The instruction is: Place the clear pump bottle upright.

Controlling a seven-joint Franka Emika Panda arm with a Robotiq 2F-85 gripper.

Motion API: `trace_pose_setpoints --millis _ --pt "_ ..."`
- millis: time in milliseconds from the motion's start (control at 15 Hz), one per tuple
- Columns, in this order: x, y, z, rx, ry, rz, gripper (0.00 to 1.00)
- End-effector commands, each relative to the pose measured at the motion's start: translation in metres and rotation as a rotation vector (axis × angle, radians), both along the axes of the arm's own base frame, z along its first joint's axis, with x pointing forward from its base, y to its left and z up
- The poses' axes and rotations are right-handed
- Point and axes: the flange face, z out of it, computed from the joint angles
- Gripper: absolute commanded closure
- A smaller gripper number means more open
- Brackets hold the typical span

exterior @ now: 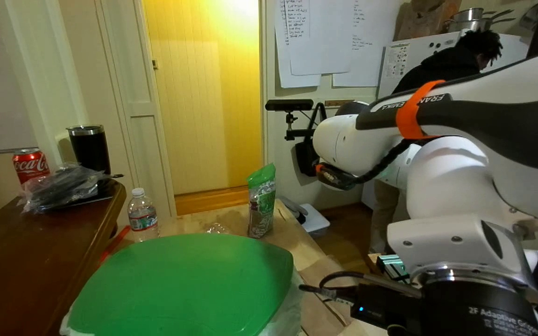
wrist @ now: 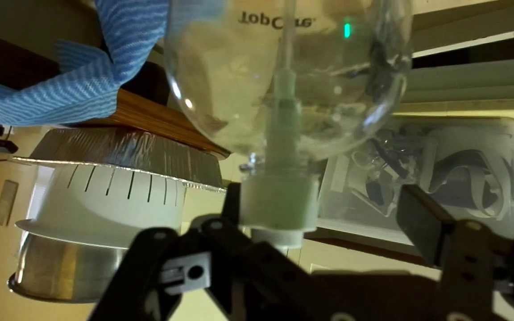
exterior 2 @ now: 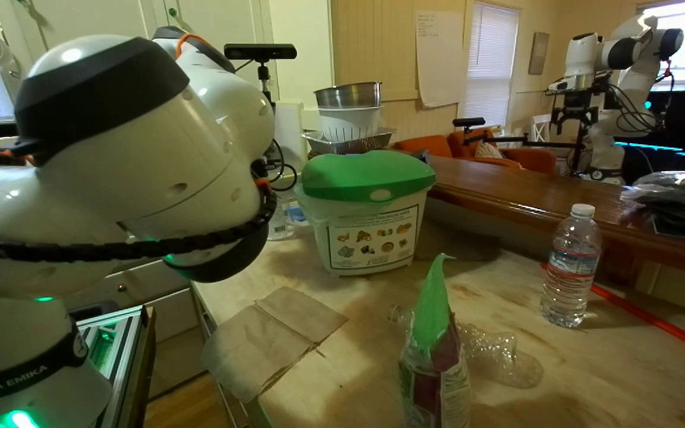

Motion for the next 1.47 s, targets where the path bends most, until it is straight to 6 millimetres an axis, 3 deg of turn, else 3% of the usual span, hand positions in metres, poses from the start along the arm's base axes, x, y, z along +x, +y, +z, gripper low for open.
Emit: trace_pose_setpoints --millis 0,533,933,1133,1400 --pt "-0.017 -0.006 0.009 -0.105 0.008 -0.046 0.0" --pt "-0.051 -0.037 0.036 -0.338 0.094 -0.206 0.0" --pt "-0.065 -0.054 0.039 -0.479 0.114 -0.322 0.0" --pt "-0.083 -0.06 0.044 -0.535 0.147 -0.353 0.0" --pt "-0.128 -0.064 0.054 -0.658 0.25 -0.372 0.0"
